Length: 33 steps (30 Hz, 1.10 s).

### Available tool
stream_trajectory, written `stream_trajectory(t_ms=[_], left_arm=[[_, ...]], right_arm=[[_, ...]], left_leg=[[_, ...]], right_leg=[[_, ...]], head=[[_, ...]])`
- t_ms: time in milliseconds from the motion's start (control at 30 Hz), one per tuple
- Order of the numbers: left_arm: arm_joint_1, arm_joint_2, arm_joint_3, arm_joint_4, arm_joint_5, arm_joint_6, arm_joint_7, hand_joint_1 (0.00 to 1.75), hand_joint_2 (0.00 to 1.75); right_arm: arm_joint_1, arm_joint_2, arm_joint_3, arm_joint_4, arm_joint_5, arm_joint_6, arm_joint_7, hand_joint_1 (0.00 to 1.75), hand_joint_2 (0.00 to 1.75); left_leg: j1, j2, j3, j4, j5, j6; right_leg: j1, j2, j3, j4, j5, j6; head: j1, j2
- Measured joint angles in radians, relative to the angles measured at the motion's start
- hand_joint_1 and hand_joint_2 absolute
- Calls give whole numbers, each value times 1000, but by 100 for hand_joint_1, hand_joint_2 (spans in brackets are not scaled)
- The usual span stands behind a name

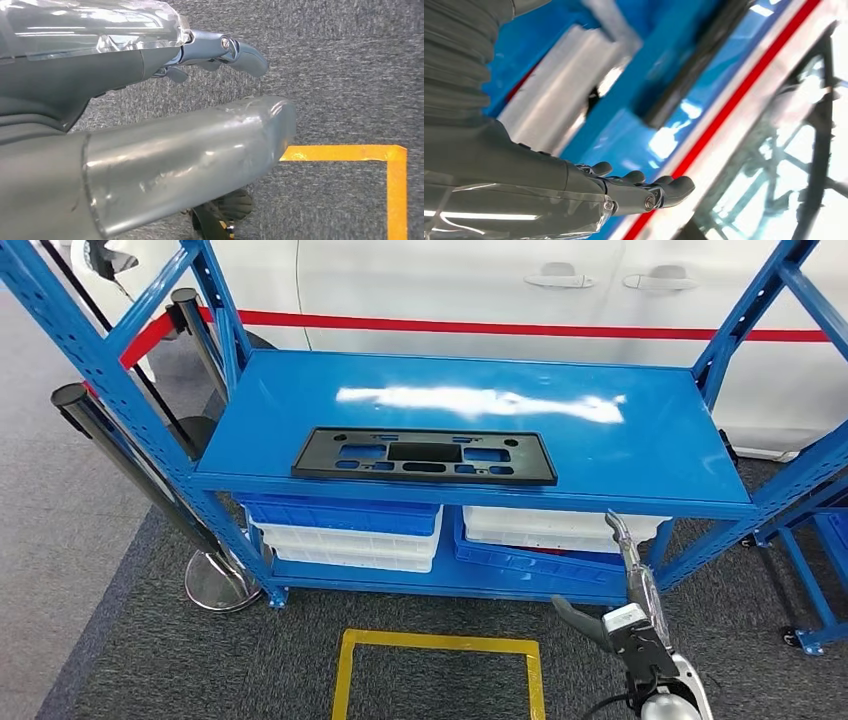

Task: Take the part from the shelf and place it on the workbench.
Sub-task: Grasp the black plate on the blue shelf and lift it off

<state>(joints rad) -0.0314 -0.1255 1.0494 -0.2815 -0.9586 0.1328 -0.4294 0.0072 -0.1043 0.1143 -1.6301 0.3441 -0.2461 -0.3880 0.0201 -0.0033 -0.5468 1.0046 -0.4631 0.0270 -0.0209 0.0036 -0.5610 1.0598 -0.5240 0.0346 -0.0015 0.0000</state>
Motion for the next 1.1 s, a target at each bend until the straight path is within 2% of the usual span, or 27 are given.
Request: stream_trajectory(t_ms=[100,133,167,200,233,267,300,333,467,533,600,633,667,700,767,800,867,933,1000,1033,1100], left_arm=[[-6,-9,32,7,-32,0,-11,0,0],[-7,-12,42,10,-42,0,-14,0,0],[-8,-15,51,13,-52,0,-17,0,0],[-9,-17,61,16,-62,0,-21,0,0],[-10,-20,72,19,-72,0,-24,0,0],[-11,-22,83,22,-84,0,-28,0,0],[-13,-24,93,24,-95,0,-32,0,0],[-15,-25,101,25,-105,0,-35,0,0],[-21,-30,116,31,-133,0,-43,0,0],[-25,-32,120,33,-144,-1,-44,0,0],[-27,-32,123,35,-155,-1,-44,0,0],[-27,-32,123,36,-161,-1,-44,0,0],[-28,-32,123,36,-166,-2,-44,0,0],[-28,-32,124,37,-173,-2,-44,0,0],[-30,-32,124,38,-183,-3,-43,0,0],[-33,-32,124,38,-189,-3,-43,0,0],[-38,-32,123,38,-200,-3,-41,0,0],[-41,-32,123,39,-214,-4,-39,0,0],[-43,-34,122,41,-227,-5,-37,0,0],[-45,-35,121,41,-233,-5,-35,0,0],[-49,-35,121,42,-246,-6,-32,0,0]], right_arm=[[-4,-14,70,-59,-13,2,6,0,175],[-4,-18,94,-77,-15,2,10,0,175],[-4,-21,116,-93,-16,1,14,0,175],[-5,-25,138,-113,-16,0,17,0,175],[-7,-30,160,-134,-16,-2,21,0,175],[-11,-35,185,-156,-14,-6,25,0,175],[-15,-38,210,-177,-7,-12,28,0,175],[-18,-40,233,-193,4,-20,32,0,175],[-20,-40,279,-223,113,-72,44,0,175],[-21,-35,285,-233,186,-100,44,0,175],[-18,-28,284,-236,260,-125,33,0,175],[-15,-24,282,-236,296,-136,23,0,175],[-12,-21,279,-236,330,-148,13,0,175],[-9,-19,273,-236,364,-159,2,0,175],[-5,-15,258,-235,429,-181,-20,0,175],[-3,-13,248,-235,460,-193,-32,0,175],[3,-10,227,-233,523,-214,-54,0,175],[11,-7,204,-229,592,-235,-78,0,175],[18,-5,178,-223,661,-259,-103,0,175],[21,-4,165,-219,695,-271,-115,0,175],[30,-3,140,-205,760,-292,-137,0,175]], left_leg=[[2,2,2,-8,4,5],[3,1,3,-7,3,4],[4,0,4,-7,1,2],[6,-2,5,-4,-2,-2],[9,-3,7,0,-6,-9],[10,-5,7,6,-12,-17],[10,-5,6,13,-18,-26],[9,-6,5,17,-21,-34],[13,-4,2,26,-33,-59],[14,-2,-32,100,-77,-62],[12,-1,-99,234,-135,-61],[10,-1,-126,285,-147,-60],[9,-1,-139,303,-139,-56],[7,-1,-132,279,-113,-52],[2,-1,-78,154,-40,-37],[-2,-1,-51,94,-18,-30],[-9,-2,-28,40,-9,-22],[-10,-2,-28,31,-6,-17],[-6,0,-23,19,1,-5],[-4,1,-21,15,3,0],[-5,2,-22,13,4,5]], right_leg=[[-4,0,-94,179,-81,8],[-7,-1,-118,219,-87,11],[-10,-1,-126,225,-72,15],[-13,-2,-113,189,-37,18],[-17,-2,-86,124,6,21],[-17,-3,-57,59,35,23],[-16,-2,-35,7,54,19],[-14,0,-24,-20,58,13],[-7,2,-23,-27,52,-22],[-7,-1,-19,-30,51,-35],[-2,-2,-18,-30,48,-43],[2,-2,-17,-29,47,-45],[5,-2,-15,-29,46,-47],[8,-1,-12,-29,45,-48],[11,1,-6,-29,41,-47],[13,2,-4,-27,39,-44],[14,2,-6,-28,38,-35],[13,2,-7,-31,39,-23],[12,2,-16,-6,19,-13],[11,2,-34,33,-5,-9],[8,2,-96,157,-65,-2]], head=[[4,0],[4,0],[4,0],[4,0],[5,0],[6,0],[8,0],[8,0],[4,0],[0,0],[-4,0],[-5,0],[-5,0],[-5,0],[-5,0],[-5,0],[-5,0],[-5,0],[-3,0],[-2,0],[0,0]])
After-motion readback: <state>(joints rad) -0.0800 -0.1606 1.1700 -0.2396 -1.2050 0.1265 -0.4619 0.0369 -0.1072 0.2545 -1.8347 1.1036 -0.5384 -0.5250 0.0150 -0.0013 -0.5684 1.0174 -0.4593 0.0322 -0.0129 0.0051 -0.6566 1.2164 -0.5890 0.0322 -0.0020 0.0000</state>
